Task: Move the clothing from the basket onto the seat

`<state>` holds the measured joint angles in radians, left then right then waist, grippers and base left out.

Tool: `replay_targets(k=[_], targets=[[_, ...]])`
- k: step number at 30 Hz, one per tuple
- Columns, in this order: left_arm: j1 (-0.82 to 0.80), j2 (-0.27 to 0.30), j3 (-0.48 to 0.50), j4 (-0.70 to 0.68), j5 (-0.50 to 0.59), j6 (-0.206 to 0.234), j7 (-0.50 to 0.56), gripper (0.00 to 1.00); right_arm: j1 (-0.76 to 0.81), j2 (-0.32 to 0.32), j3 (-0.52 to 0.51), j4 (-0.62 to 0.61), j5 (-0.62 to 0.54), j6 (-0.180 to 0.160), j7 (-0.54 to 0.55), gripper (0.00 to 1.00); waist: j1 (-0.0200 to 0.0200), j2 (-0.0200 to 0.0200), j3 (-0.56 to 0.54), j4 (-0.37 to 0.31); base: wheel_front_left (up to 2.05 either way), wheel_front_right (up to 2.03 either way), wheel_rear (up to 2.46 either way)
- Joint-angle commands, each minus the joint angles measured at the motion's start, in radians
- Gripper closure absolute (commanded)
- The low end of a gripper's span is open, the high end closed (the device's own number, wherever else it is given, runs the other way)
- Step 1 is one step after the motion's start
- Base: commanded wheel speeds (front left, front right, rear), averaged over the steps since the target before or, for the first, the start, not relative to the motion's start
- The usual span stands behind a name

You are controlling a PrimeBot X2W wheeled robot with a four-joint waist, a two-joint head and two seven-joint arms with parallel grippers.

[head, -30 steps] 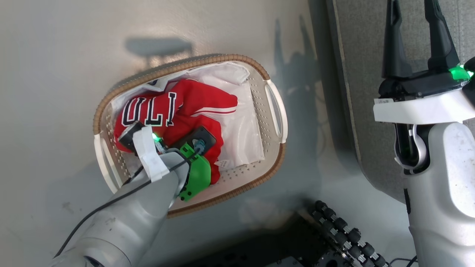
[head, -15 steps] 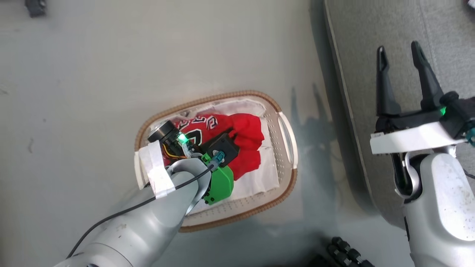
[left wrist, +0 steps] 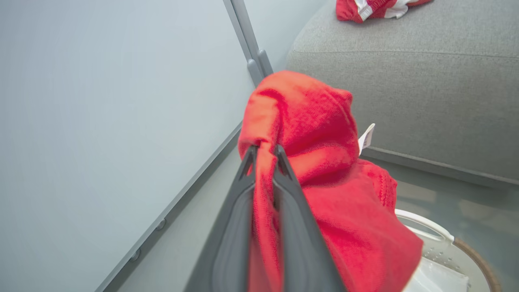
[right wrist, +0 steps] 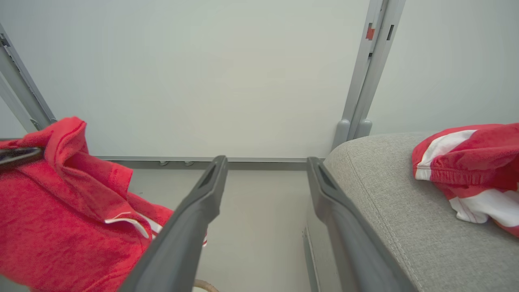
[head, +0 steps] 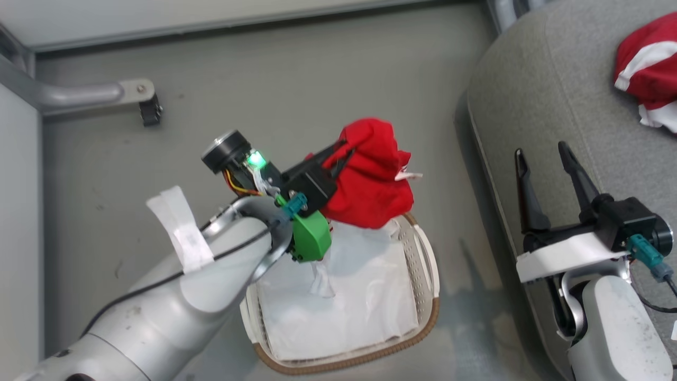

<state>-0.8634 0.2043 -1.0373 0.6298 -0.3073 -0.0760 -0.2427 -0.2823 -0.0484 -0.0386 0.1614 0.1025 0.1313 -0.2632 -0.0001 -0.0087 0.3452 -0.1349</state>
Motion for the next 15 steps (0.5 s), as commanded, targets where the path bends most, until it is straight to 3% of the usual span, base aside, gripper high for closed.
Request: replay_targets(k=[1, 15], targets=[[-0.017, 0.018, 0.015, -0.037, -0.015, -0.004, 0.007, 1.0, 0.025, -0.004, 0.007, 0.006, -0.008, -0.001, -0.002, 0.0, 0.0001, 0.0087, -0.138, 0.028, 0.0, 0.0, 0.0], [-0.134, 0.155, 0.114, -0.313, -0.069, 0.016, 0.129, 1.0, 0.035, -0.004, 0.104, 0.021, -0.006, -0.001, -0.002, 0.0, 0.0001, 0.0087, -0.237, 0.008, 0.0, 0.0, 0.0]])
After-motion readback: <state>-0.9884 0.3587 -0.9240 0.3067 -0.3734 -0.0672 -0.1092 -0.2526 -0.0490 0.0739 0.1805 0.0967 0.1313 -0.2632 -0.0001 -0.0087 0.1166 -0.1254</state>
